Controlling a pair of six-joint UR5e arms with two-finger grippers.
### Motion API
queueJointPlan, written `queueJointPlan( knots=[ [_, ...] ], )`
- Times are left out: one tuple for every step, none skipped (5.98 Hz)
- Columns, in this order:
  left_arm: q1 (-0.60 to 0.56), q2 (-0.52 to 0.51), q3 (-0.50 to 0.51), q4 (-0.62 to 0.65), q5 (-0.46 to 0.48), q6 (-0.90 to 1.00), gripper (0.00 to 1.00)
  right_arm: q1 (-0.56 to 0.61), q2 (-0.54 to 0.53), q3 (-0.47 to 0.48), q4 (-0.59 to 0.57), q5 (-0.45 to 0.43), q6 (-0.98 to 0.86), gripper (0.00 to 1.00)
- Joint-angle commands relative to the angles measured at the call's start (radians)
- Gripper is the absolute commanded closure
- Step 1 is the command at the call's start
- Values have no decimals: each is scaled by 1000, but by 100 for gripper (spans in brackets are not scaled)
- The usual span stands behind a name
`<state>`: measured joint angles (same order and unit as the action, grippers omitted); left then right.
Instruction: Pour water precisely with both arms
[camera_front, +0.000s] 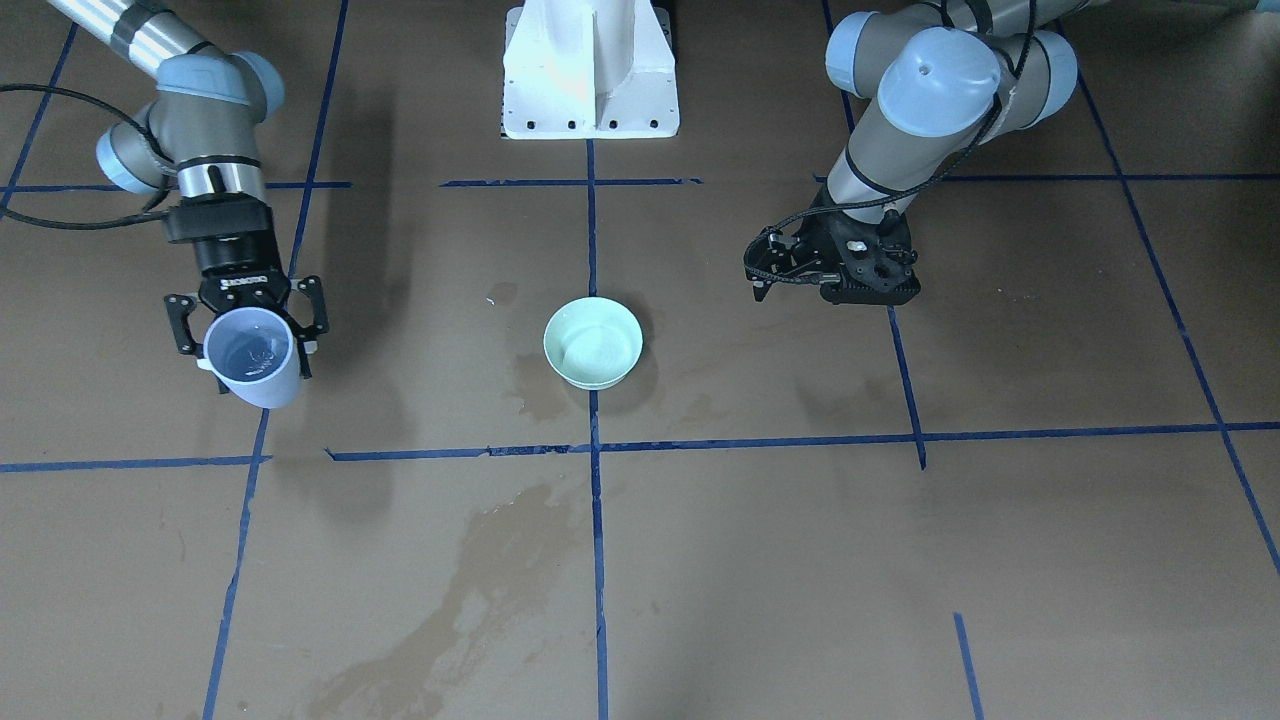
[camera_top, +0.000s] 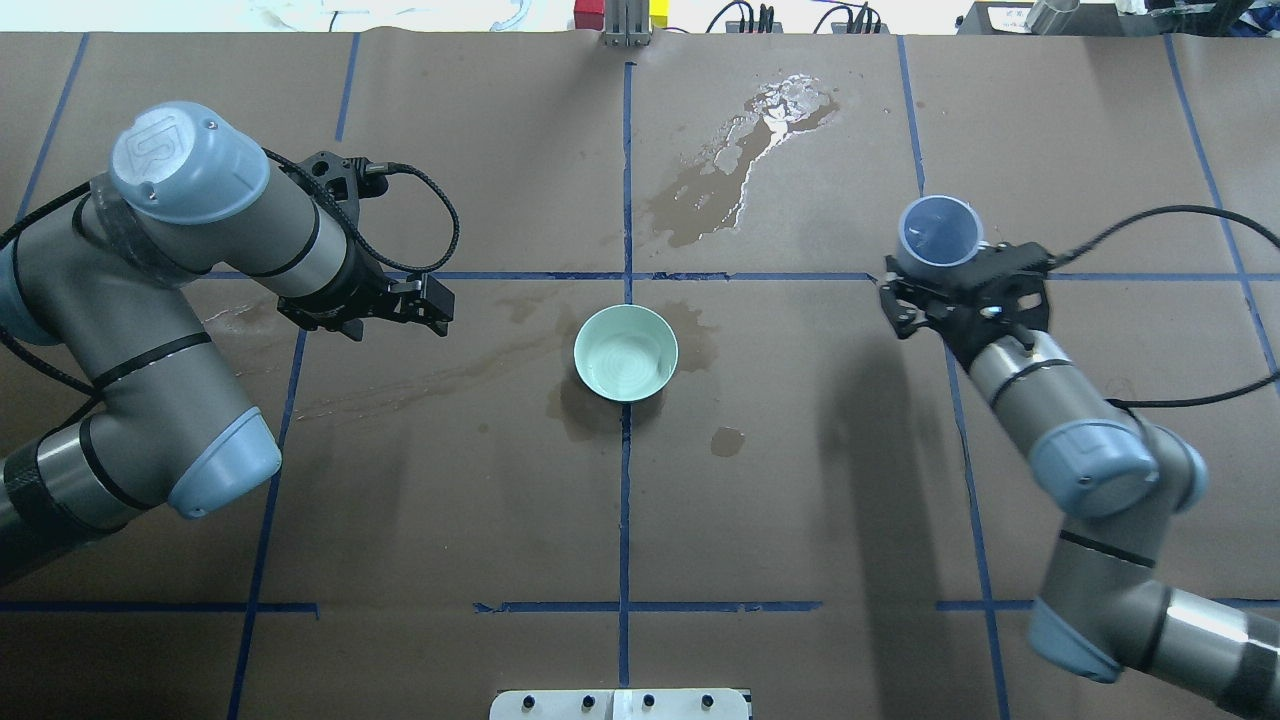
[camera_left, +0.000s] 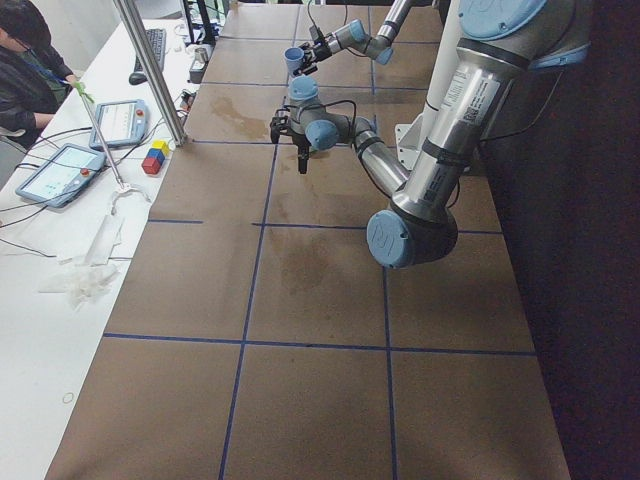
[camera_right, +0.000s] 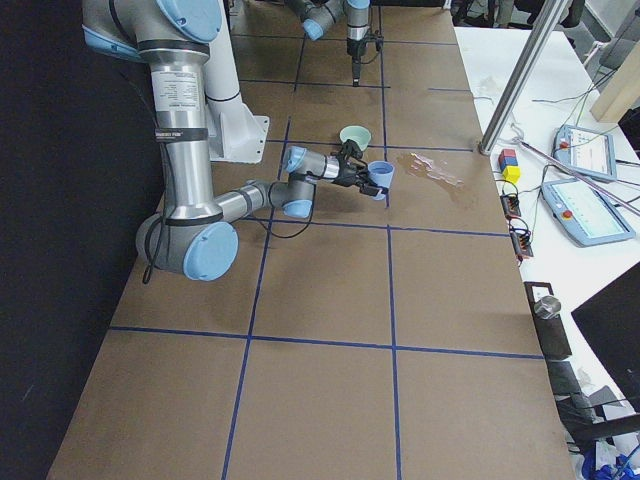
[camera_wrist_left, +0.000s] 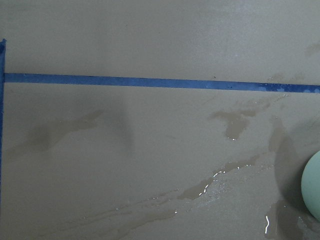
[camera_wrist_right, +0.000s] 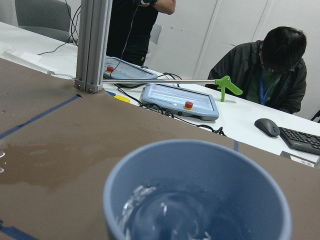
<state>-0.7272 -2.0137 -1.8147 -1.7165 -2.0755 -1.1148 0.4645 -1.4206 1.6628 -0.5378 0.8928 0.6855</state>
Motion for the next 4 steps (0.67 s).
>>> queueJointPlan(
  knots=[
    [0,0,-1,0,0,0,0,-73,172,-1,-251,-104,0,100],
    [2,0,-2,0,0,0,0,-119,236,-3,-339,-151,3,100],
    [0,-2,-2,0,0,0,0,-165,312,-9,-473,-243,0,100],
    [0,-2,-2,0,0,0,0,-176,371,-9,-595,-255,5,100]
  ],
)
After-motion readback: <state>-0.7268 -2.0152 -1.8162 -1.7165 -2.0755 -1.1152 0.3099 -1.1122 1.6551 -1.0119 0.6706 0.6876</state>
